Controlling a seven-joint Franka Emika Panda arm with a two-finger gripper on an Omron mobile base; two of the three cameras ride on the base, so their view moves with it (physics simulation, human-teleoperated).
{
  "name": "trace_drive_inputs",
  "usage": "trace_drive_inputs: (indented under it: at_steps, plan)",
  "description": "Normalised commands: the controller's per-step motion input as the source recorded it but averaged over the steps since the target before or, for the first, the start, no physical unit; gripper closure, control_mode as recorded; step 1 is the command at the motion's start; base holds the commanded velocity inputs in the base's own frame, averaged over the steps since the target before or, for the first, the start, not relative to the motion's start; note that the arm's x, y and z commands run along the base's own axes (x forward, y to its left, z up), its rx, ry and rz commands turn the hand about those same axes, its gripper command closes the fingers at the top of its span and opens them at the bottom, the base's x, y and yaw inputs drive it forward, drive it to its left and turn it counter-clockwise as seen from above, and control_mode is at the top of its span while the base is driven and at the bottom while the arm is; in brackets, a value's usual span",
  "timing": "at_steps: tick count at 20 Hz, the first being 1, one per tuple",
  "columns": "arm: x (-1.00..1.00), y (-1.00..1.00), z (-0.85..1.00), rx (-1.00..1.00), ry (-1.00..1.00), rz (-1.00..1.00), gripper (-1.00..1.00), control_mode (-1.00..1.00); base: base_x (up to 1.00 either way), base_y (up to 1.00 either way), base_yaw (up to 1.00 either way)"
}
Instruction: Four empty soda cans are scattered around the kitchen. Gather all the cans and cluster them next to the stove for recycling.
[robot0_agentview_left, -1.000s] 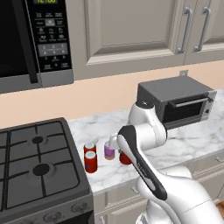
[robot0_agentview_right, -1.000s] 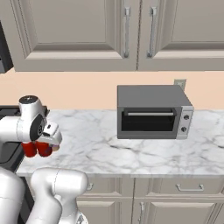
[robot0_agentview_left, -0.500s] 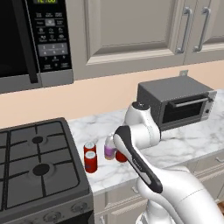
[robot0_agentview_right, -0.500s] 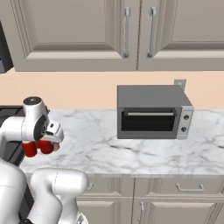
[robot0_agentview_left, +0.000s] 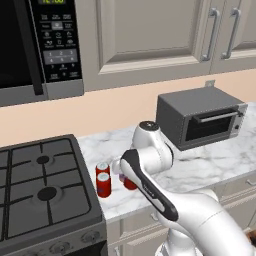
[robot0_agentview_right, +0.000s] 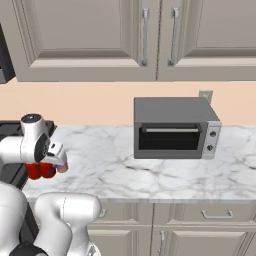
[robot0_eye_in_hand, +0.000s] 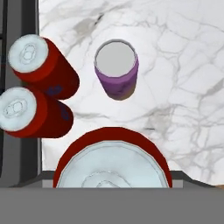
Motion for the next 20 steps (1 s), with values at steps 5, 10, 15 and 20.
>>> trace_drive_inputs:
  at_steps: [5, 10, 15, 20]
  plan:
    - [0.21, 0.01, -0.1, 0.0, 0.0, 0.0, 1.0, -1.0, 0.0, 0.0, 0.0]
    - [0.2, 0.0, -0.07, 0.0, 0.0, 0.0, 1.0, -1.0, 0.0, 0.0, 0.0]
    - [0.0, 0.0, -0.17, 0.0, 0.03, 0.0, 1.0, -1.0, 0.0, 0.0, 0.0]
    - [0.0, 0.0, -0.23, 0.0, 0.0, 0.0, 1.0, -1.0, 0.0, 0.0, 0.0]
